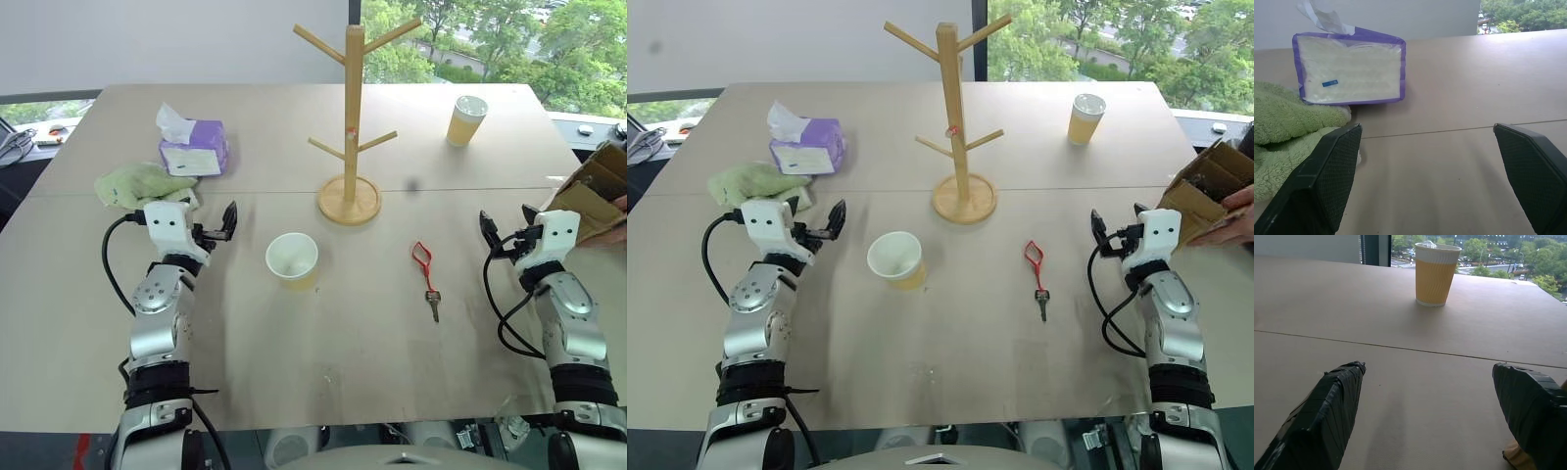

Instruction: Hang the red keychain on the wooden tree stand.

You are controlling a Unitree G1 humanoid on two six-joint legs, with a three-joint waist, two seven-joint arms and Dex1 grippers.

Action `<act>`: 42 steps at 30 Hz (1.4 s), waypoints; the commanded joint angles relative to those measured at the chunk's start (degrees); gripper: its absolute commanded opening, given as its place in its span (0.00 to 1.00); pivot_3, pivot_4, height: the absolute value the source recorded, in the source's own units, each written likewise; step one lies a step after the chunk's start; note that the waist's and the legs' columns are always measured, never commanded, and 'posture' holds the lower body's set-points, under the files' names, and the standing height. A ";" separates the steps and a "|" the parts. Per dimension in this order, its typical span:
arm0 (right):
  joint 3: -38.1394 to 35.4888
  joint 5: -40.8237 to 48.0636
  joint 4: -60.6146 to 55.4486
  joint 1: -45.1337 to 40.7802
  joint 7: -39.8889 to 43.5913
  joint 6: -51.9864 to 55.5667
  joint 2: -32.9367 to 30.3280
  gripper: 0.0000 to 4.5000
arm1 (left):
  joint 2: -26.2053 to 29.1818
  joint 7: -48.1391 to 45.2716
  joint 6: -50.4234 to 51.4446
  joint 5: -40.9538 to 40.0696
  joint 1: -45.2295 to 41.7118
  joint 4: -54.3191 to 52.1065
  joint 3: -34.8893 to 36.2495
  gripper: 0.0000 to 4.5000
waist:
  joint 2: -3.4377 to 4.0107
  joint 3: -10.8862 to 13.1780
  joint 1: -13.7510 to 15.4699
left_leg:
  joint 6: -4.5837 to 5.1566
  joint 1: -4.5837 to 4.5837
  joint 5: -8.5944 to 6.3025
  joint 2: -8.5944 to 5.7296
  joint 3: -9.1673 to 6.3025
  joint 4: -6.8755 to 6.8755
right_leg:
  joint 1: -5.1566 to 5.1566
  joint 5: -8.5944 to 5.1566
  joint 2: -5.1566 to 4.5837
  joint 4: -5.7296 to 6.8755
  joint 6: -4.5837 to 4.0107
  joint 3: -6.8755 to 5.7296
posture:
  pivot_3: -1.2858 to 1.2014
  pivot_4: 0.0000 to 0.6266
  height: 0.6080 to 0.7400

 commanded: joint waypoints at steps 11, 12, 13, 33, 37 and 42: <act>-1.85 0.37 -1.08 0.27 0.60 -2.43 -1.32 1.00 | 0.63 -0.66 -0.59 -0.83 -0.53 -0.91 0.58 0.99 | 0.00 0.00 -0.04 | 0.00 0.00 0.00 0.01 0.01 0.00 | 0.00 0.00 0.00 0.00 0.00 0.01 | 0.52 0.24 1.00; -1.83 0.39 -1.15 0.33 0.62 -2.45 -1.32 1.00 | 0.65 -0.69 -0.56 -0.85 -0.49 -0.93 0.61 0.99 | 0.00 0.00 -0.04 | 0.00 0.00 0.00 0.00 0.01 0.00 | 0.00 0.00 0.00 0.00 0.00 0.01 | 0.52 0.24 1.00; -1.81 0.40 -1.20 0.37 0.63 -2.46 -1.32 1.00 | 0.66 -0.71 -0.53 -0.87 -0.48 -0.94 0.62 0.99 | 0.00 0.00 -0.04 | 0.00 0.00 0.00 0.01 0.01 0.00 | 0.00 0.00 0.00 0.00 0.00 0.01 | 0.52 0.24 1.00; 4.57 16.11 -22.24 17.97 38.57 1.33 -13.59 1.00 | 0.42 -2.97 0.38 -1.80 -0.91 -1.45 -0.83 0.99 | 0.02 0.01 0.26 | 0.22 -0.02 -0.13 0.02 -0.05 -0.05 | 0.03 0.00 -0.01 -0.08 0.00 -0.05 | 0.52 0.24 1.00; 5.62 15.37 -23.06 26.43 53.57 -8.79 -18.84 1.00 | 0.52 -3.19 0.77 -2.22 -2.14 -1.16 -0.68 0.99 | -0.12 -0.04 0.07 | 0.27 0.04 -0.16 0.02 -0.10 -0.02 | 0.11 -0.01 0.00 -0.13 0.02 -0.10 | 0.52 0.24 1.00; 5.43 14.87 -18.02 24.04 57.48 -13.74 -18.23 1.00 | -0.07 -4.82 1.39 -3.95 -0.51 -4.25 -1.46 0.99 | -0.16 -0.06 -0.21 | 0.27 0.14 -0.16 0.05 -0.09 -0.02 | 0.12 -0.01 0.05 -0.09 0.03 -0.06 | 0.52 0.24 1.00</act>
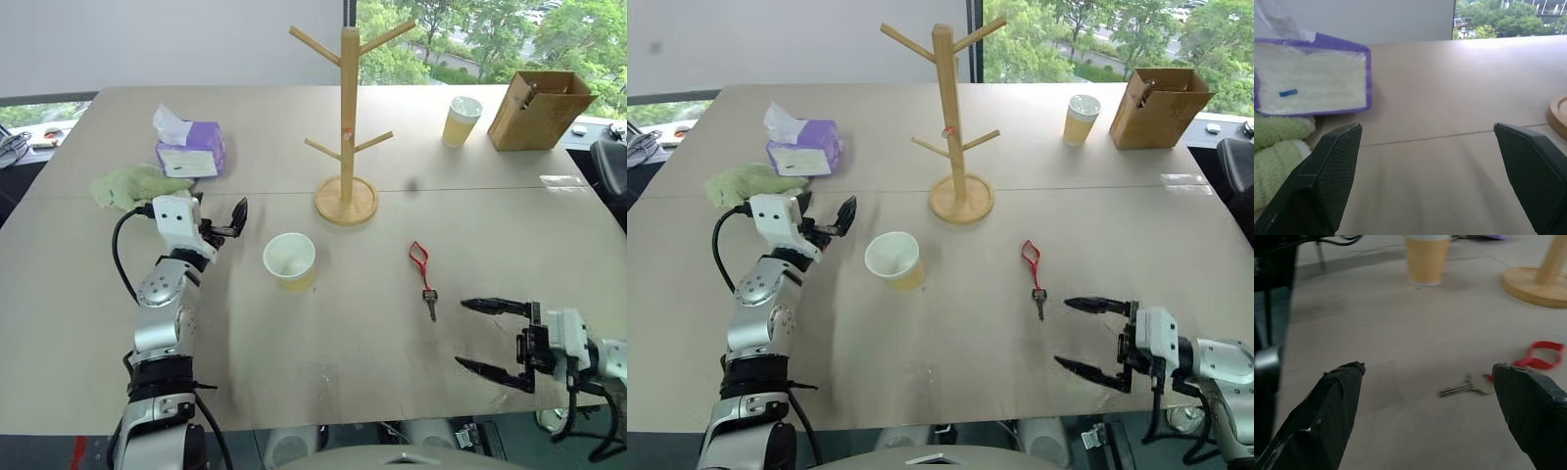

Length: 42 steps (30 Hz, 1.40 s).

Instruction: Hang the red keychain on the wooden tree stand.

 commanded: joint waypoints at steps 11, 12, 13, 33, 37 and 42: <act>0.27 -1.14 10.24 -7.34 4.13 -7.35 1.48 1.00 | 7.87 -10.34 20.73 -27.04 4.57 -36.49 0.54 0.99 | -0.12 0.08 0.29 | -0.27 -0.05 0.16 -0.02 -0.06 0.01 | 0.03 0.00 -0.07 0.00 -0.03 -0.03 | 0.52 0.24 1.00; 0.35 -1.05 10.90 -7.42 4.83 -7.64 1.37 1.00 | 9.35 -9.92 23.13 -29.69 4.36 -38.98 0.84 0.99 | -0.08 0.06 0.29 | -0.27 -0.02 0.16 -0.01 -0.06 0.01 | 0.03 0.00 -0.06 0.02 -0.03 -0.01 | 0.52 0.24 1.00; 0.43 -0.96 11.60 -7.43 5.63 -7.96 1.22 1.00 | 10.65 -9.31 25.21 -32.10 4.02 -41.30 1.02 0.99 | -0.08 0.06 0.30 | -0.27 -0.02 0.16 -0.01 -0.06 0.01 | 0.03 0.00 -0.06 0.03 -0.03 -0.01 | 0.52 0.24 1.00; 0.91 -2.12 15.65 -9.05 6.85 -9.69 0.93 1.00 | 10.15 -9.04 18.79 -20.00 28.83 -55.36 -3.51 0.99 | -0.02 0.06 0.42 | -0.29 0.00 0.17 -0.06 -0.05 0.01 | 0.03 -0.03 -0.04 -0.01 -0.07 0.03 | 0.52 0.24 1.00; 0.89 -2.26 16.17 -9.39 6.95 -9.90 0.97 1.00 | 7.46 -8.86 15.94 -18.47 36.13 -57.04 -1.82 0.99 | 0.01 0.05 0.12 | -0.07 0.01 0.03 -0.03 0.02 -0.01 | 0.01 -0.11 -0.03 -0.02 -0.23 0.13 | 0.52 0.24 1.00; 0.68 -2.34 16.93 -9.56 7.23 -10.19 0.82 1.00 | 6.54 -9.59 14.48 -17.77 43.69 -59.29 -0.29 0.99 | 0.00 0.04 0.54 | -0.04 -0.01 0.02 -0.03 -0.06 0.03 | 0.01 -0.14 -0.04 -0.02 -0.26 0.00 | 0.52 0.24 1.00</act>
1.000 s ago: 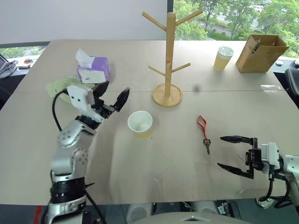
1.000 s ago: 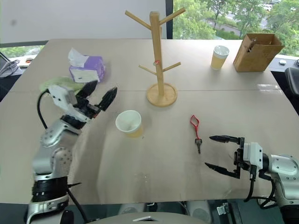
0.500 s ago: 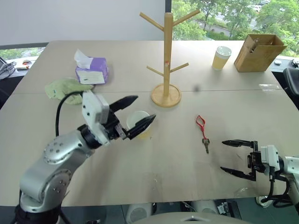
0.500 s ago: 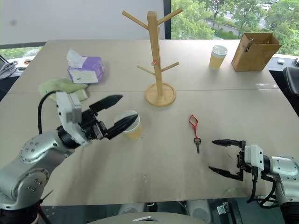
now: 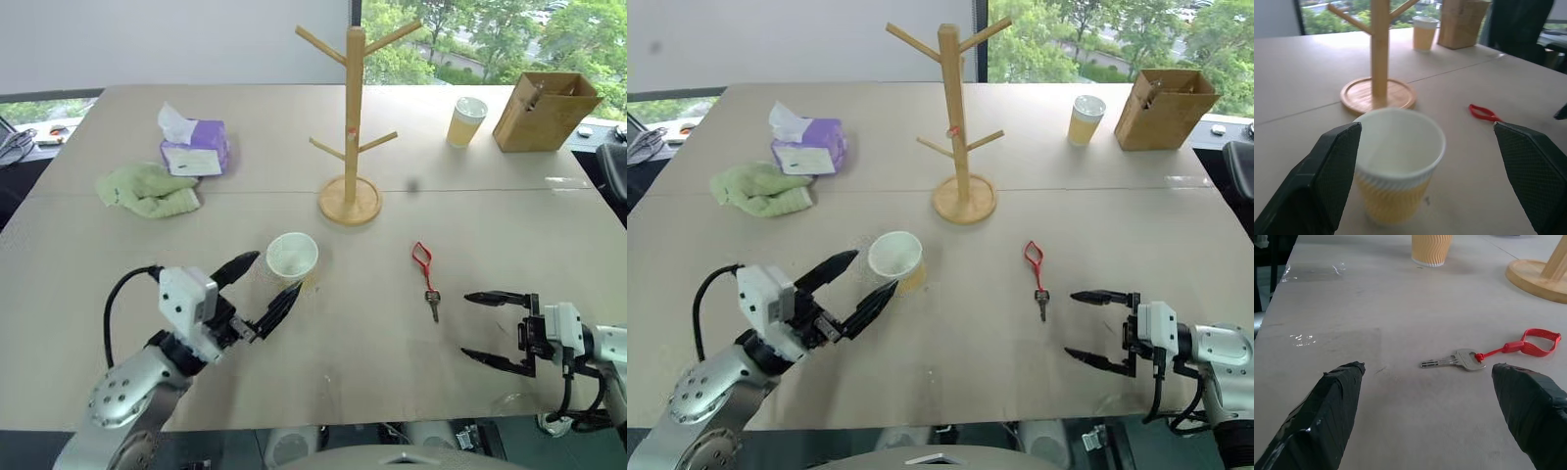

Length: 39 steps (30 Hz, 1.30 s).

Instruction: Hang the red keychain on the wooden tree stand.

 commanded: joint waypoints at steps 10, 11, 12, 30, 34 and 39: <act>-0.16 -0.14 -0.09 -0.79 -0.21 -1.08 0.50 1.00 | -1.47 1.58 -3.68 8.47 2.96 0.31 -2.94 0.99 | 0.04 -0.04 -0.21 | 0.02 0.00 -0.01 -0.01 0.01 -0.01 | 0.00 0.00 0.02 -0.01 -0.01 0.03 | 0.52 0.24 1.00; -0.26 -0.17 -0.11 -0.78 -0.39 -1.09 0.61 1.00 | -1.81 2.28 -3.93 10.24 2.62 1.32 -4.24 0.99 | 0.04 -0.04 -0.19 | 0.02 0.00 -0.01 -0.01 0.01 -0.01 | 0.00 -0.01 0.02 -0.01 -0.01 0.03 | 0.52 0.24 1.00; -0.31 -0.19 -0.29 -0.67 -0.54 -1.11 0.68 1.00 | -2.40 2.76 -4.44 11.55 2.56 2.24 -5.27 0.99 | 0.08 -0.06 -0.16 | 0.02 0.00 -0.01 -0.01 0.01 -0.01 | 0.00 -0.01 0.02 -0.01 -0.01 0.03 | 0.52 0.24 1.00; 0.08 -0.76 -0.93 -1.70 -2.27 -1.26 1.19 1.00 | -7.88 5.88 -9.80 21.79 -6.08 15.60 -13.29 0.99 | 0.10 -0.07 -0.20 | 0.03 0.00 -0.02 0.00 0.02 -0.01 | -0.01 0.01 0.01 0.01 0.01 0.03 | 0.52 0.24 1.00; 0.31 -0.73 -1.11 -2.02 -2.67 -1.22 1.10 1.00 | -9.14 5.99 -10.80 22.65 -8.03 18.58 -14.46 0.99 | 0.10 -0.08 -0.16 | 0.03 0.00 -0.01 0.00 0.01 -0.01 | 0.00 0.01 0.01 0.02 0.01 0.02 | 0.52 0.24 1.00; 0.49 -0.83 -1.38 -2.01 -3.22 -1.48 1.24 1.00 | -10.71 6.22 -12.27 23.62 -12.04 23.01 -15.81 0.99 | 0.10 -0.08 -0.14 | 0.03 0.00 -0.01 -0.01 0.01 -0.01 | 0.00 0.02 0.01 0.02 0.02 0.01 | 0.52 0.24 1.00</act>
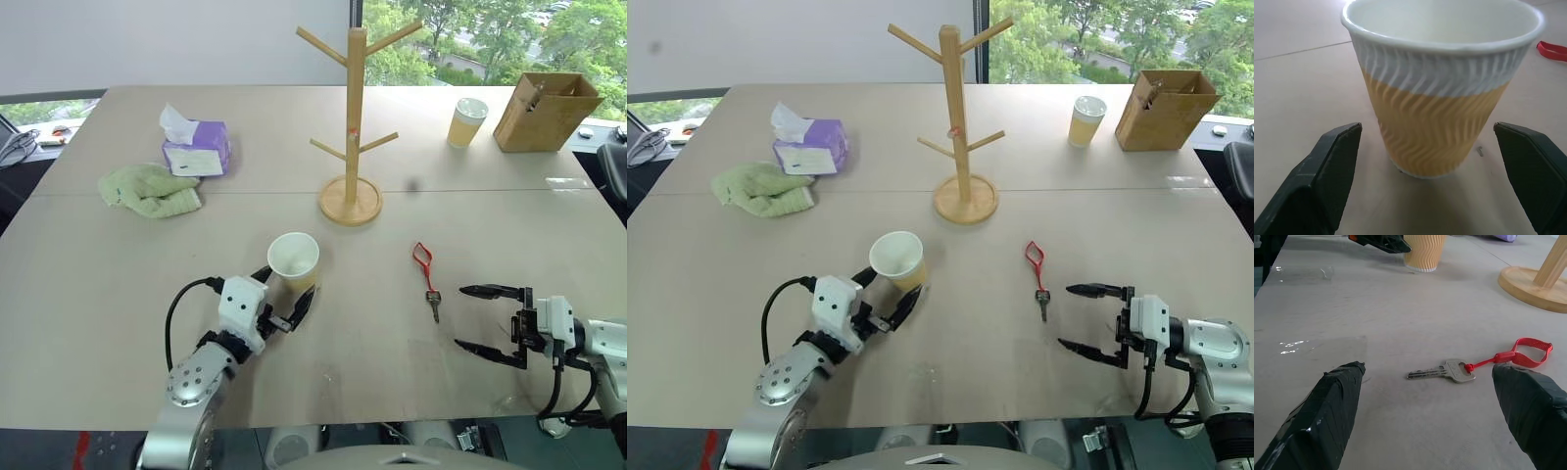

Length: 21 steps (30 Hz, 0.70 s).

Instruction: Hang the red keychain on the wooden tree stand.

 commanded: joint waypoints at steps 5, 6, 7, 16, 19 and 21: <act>-0.51 0.10 -2.18 0.05 -1.07 -1.29 0.15 1.00 | -1.56 0.20 -2.95 1.17 -4.22 3.65 -0.79 0.99 | 0.01 -0.01 -0.04 | 0.00 0.00 0.00 0.00 0.00 0.00 | 0.00 0.10 0.01 0.01 0.17 0.01 | 0.52 0.24 1.00; -0.51 0.09 -2.25 0.15 -1.18 -1.35 0.16 1.00 | -1.64 0.08 -3.26 1.32 -4.67 4.20 -0.88 0.99 | 0.01 -0.01 -0.04 | 0.00 0.00 0.00 0.00 0.01 0.00 | 0.00 0.10 0.00 0.01 0.17 0.01 | 0.52 0.24 1.00; -0.51 0.08 -2.28 0.24 -1.26 -1.40 0.16 1.00 | -1.79 0.02 -3.53 1.40 -5.14 4.71 -0.95 0.99 | 0.01 -0.01 -0.04 | 0.00 0.00 0.00 0.00 0.00 0.00 | 0.00 0.10 0.01 0.01 0.17 0.00 | 0.52 0.24 1.00; -0.39 -0.02 -3.12 0.97 -2.11 -1.29 0.23 1.00 | -2.37 -0.68 -5.19 1.40 -7.59 6.89 -1.96 0.82 | 0.01 -0.01 -0.02 | 0.00 0.00 0.00 0.00 0.01 0.00 | 0.00 0.11 0.00 0.01 0.18 0.00 | 0.52 0.24 1.00; -0.35 -0.03 -3.17 1.01 -2.23 -1.29 0.23 1.00 | -2.67 -0.59 -5.48 1.36 -8.00 7.13 -2.08 0.52 | 0.01 -0.01 -0.04 | 0.00 0.00 0.00 0.00 0.00 0.00 | 0.00 0.11 0.00 0.02 0.18 0.00 | 0.52 0.24 1.00; -0.37 -0.01 -3.13 1.06 -2.19 -1.37 0.20 1.00 | -2.95 -0.15 -5.27 1.36 -8.27 7.15 -1.92 0.42 | 0.01 -0.01 -0.03 | 0.00 0.00 0.00 0.00 0.00 0.00 | 0.00 0.11 0.00 0.02 0.18 0.00 | 0.52 0.24 1.00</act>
